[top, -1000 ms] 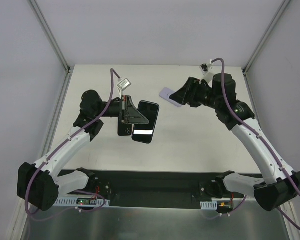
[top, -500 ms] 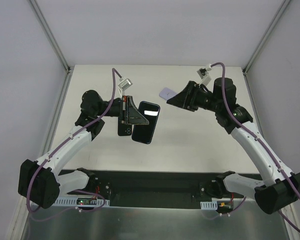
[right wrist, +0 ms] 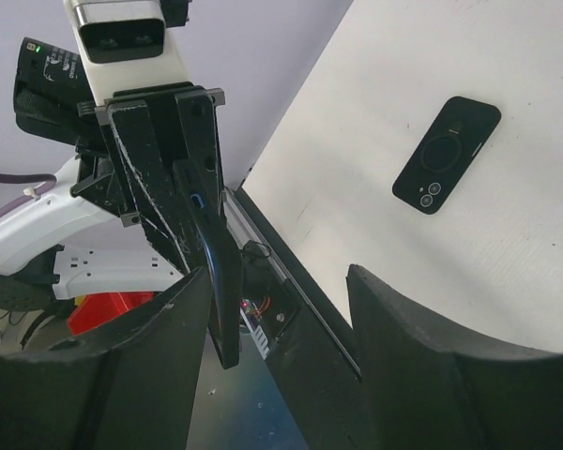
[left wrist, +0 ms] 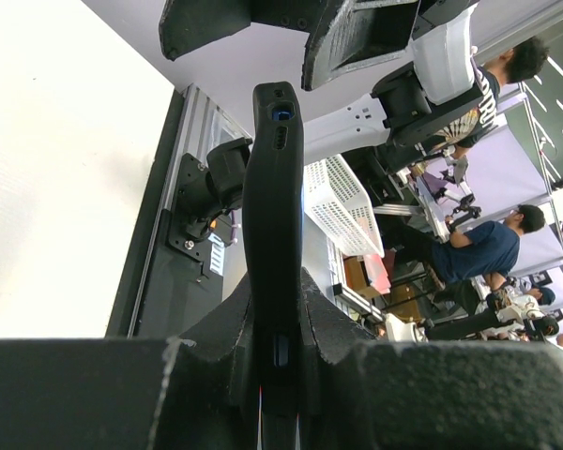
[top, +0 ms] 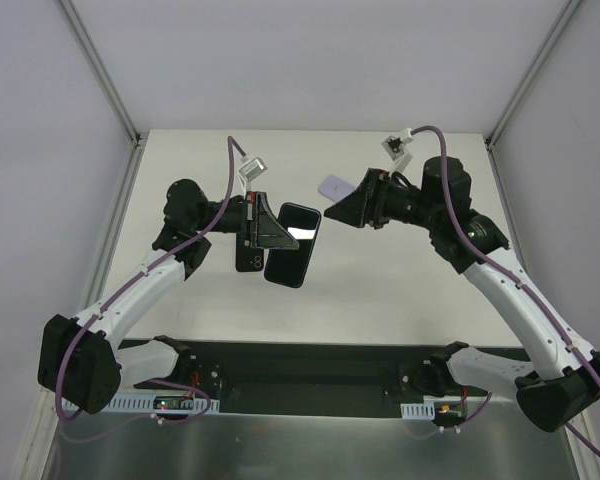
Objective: Take the phone out of the phone case
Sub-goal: Remove the phone case from the phone.
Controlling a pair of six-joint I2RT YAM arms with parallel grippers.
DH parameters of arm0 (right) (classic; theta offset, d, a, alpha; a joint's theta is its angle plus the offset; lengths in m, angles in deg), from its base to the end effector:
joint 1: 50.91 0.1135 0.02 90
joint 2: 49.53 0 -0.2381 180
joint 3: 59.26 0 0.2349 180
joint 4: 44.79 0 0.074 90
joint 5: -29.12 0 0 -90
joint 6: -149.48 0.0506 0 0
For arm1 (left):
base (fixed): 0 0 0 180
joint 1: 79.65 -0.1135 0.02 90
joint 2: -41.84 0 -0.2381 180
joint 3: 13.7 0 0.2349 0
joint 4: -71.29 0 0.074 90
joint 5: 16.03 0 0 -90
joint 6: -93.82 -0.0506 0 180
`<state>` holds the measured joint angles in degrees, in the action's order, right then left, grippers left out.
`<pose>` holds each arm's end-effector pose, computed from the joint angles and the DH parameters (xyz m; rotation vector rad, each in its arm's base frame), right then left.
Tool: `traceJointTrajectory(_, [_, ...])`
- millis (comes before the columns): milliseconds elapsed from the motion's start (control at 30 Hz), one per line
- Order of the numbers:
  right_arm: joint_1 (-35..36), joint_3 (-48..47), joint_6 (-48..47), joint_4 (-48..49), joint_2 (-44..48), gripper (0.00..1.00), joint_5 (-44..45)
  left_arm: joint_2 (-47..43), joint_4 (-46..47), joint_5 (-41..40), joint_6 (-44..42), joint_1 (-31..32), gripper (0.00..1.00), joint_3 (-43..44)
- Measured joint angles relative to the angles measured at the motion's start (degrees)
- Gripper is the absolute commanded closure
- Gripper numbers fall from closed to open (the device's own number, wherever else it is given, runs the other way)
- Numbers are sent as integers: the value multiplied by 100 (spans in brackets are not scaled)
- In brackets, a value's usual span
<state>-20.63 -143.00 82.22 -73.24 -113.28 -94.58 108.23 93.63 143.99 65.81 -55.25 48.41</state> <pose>0.2020 0.1504 0.3903 -0.5819 1.7486 1.1695 0.2041 -0.1448 0.3424 0.7738 1.6451 -1.9017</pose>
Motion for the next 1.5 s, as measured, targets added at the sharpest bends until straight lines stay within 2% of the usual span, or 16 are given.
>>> traceJointTrajectory(700, [197, -236, -313, -219, -295, 38, 190, 2, -44, -4, 0, -13, 100, -2])
traceJointTrajectory(1067, [566, -656, -914, -802, -527, 41, 1145, 2, -205, -52, 35, -55, 100, -2])
traceJointTrajectory(1367, [581, -605, -903, -481, -1143, 41, 1029, 2, -693, -315, 151, -116, 100, -7])
traceJointTrajectory(1500, [520, -431, -796, -146, -1158, 38, 761, -4, -708, -323, 168, -138, 100, -24])
